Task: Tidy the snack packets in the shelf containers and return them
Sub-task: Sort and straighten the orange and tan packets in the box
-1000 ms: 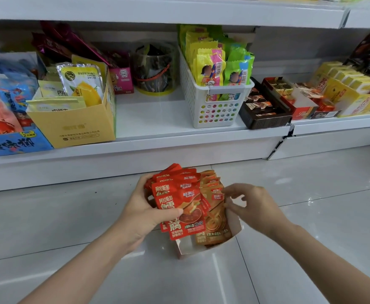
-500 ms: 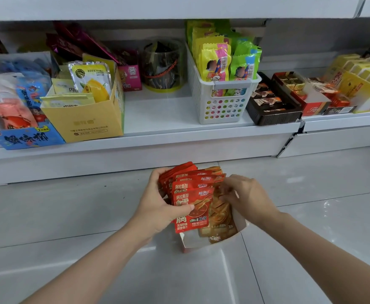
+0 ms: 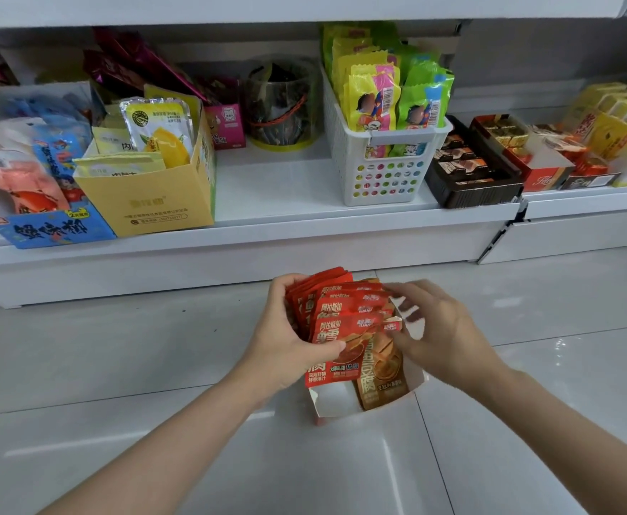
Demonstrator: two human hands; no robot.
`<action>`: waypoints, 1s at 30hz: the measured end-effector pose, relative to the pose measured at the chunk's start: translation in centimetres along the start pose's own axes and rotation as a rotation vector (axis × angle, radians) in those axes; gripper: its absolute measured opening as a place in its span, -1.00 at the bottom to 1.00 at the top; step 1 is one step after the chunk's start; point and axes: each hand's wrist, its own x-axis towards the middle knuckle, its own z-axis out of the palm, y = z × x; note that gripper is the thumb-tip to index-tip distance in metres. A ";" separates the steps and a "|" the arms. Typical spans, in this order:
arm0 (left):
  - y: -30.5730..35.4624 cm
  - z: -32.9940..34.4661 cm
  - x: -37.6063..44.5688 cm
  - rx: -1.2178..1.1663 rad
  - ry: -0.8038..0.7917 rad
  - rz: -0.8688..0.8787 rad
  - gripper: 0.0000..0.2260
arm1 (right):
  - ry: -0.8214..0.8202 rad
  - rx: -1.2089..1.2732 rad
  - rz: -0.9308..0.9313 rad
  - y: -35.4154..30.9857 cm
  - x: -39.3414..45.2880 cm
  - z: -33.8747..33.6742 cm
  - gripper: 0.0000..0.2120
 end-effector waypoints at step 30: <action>0.4 -2.9 0.7 0.860 -0.291 0.267 -0.27 | -0.171 0.180 0.132 -1.9 -2.9 6.4 -0.32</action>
